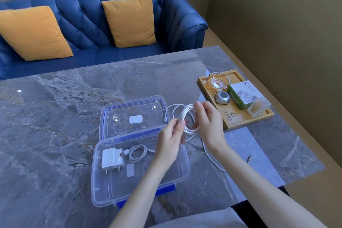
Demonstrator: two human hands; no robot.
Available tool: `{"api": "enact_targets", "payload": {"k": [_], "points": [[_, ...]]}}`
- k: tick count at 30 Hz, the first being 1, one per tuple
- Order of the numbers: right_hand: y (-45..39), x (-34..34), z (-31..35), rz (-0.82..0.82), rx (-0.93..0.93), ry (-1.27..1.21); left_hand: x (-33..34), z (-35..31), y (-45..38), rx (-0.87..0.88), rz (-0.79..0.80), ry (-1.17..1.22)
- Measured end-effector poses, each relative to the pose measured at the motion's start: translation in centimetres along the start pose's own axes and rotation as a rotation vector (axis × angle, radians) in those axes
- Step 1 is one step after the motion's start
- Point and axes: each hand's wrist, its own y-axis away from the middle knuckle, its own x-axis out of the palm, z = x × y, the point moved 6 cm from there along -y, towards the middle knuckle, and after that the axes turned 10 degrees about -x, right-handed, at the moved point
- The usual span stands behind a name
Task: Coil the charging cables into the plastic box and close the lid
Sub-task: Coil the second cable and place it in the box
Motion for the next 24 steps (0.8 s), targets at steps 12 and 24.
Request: {"api": "enact_targets", "payload": {"k": [12, 24], "points": [[-2.3, -1.0, 0.0, 0.331, -0.312, 0.669, -1.1, -1.5, -0.8, 0.087, -0.118, -0.455], [-2.6, 0.2, -1.1, 0.671, 0.073, 0.391, -1.6, -0.6, -1.3, 0.101, -0.113, -0.493]]}}
